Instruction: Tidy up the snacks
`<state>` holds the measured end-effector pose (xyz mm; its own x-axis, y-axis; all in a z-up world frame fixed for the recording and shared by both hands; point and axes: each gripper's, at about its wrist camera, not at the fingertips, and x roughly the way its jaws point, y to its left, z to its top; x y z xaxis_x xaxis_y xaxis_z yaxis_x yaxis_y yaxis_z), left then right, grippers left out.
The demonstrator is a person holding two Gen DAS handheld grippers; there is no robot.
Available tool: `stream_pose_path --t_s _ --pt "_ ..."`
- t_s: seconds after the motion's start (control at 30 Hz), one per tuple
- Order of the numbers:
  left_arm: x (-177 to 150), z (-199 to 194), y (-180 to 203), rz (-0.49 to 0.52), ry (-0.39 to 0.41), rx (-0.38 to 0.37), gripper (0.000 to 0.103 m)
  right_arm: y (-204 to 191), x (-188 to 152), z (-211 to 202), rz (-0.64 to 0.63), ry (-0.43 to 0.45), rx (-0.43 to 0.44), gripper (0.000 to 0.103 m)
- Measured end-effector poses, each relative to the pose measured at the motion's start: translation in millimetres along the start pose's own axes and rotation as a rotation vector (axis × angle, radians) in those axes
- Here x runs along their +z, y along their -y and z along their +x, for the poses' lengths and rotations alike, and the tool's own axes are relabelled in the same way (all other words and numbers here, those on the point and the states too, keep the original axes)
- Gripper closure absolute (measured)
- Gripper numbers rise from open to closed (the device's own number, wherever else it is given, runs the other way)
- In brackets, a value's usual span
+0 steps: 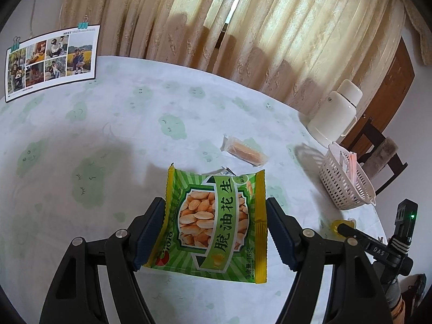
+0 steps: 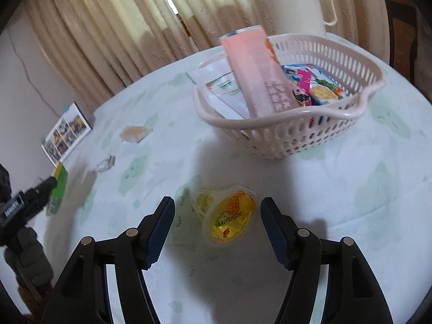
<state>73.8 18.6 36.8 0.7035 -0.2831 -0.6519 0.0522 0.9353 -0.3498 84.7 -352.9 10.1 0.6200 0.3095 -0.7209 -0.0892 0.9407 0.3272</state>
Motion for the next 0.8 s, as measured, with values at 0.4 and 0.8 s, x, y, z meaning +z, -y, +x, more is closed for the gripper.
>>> stream_pose_path --t_s 0.4,0.8 --pt "0.3 -1.3 1.6 0.004 0.000 -0.004 0.032 -20.3 -6.2 -10.9 -0.072 0.028 0.004 0.054" --pt "-0.2 -1.3 2.0 0.004 0.001 -0.004 0.032 -30.3 26.8 -77.2 -0.049 0.260 0.013 0.054"
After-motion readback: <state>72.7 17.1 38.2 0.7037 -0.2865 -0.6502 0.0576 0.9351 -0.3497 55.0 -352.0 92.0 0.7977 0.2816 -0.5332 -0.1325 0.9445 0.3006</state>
